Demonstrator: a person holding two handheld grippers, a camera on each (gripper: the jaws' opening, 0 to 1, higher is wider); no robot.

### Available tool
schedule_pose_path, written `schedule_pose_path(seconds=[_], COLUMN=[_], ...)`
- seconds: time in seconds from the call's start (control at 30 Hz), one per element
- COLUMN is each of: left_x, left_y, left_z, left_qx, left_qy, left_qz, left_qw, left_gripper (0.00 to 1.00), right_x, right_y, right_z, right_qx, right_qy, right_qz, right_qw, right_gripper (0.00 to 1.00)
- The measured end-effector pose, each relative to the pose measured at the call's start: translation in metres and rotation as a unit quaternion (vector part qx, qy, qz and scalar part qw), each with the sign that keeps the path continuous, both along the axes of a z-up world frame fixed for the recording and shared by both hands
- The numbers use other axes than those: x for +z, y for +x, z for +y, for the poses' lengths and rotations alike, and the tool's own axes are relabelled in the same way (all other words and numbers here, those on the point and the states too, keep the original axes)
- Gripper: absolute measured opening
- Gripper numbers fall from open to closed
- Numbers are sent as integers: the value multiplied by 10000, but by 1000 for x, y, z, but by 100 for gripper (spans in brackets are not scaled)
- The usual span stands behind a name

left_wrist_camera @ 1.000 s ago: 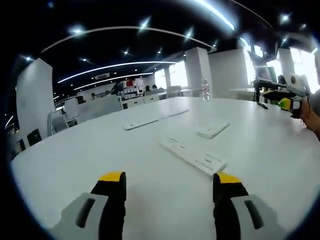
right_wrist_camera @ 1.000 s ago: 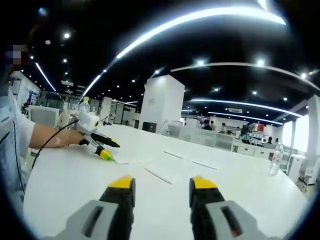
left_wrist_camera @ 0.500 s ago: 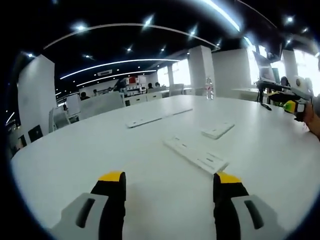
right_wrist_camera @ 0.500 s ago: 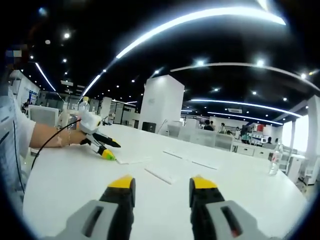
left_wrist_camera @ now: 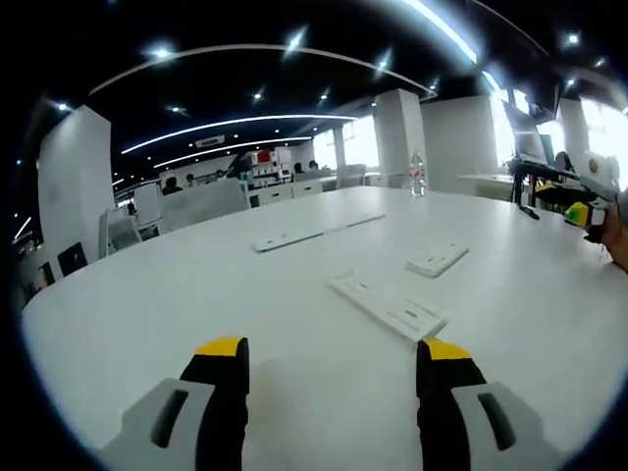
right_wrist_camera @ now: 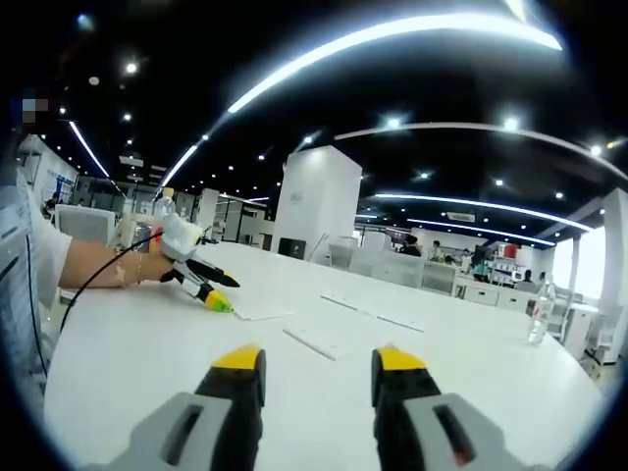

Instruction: Locate the socket holder cover, grip the socket holder cover, clip it into the socket holder slot.

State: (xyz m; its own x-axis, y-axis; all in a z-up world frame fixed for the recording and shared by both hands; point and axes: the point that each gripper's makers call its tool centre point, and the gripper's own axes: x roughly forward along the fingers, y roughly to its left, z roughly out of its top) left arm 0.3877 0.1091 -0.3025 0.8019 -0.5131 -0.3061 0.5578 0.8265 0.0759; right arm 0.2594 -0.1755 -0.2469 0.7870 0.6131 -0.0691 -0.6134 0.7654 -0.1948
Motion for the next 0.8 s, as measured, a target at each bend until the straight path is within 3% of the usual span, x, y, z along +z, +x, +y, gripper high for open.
schedule_pose_path(seconds=[0.07,0.8], left_x=[3,-6], left_y=[2,-5], left_z=[1,-15], left_qx=[6,-260], left_qy=[-149,-72], left_qz=[47,209], left_qw=[9999,9994], left_gripper=[68,68], right_x=[0,1], right_y=[0,0], right_z=[0,0], right_qx=[0,-3], right_qy=[-8,4], right_qz=[2,-6], right_qw=[10000,10000], right_gripper=[44,44])
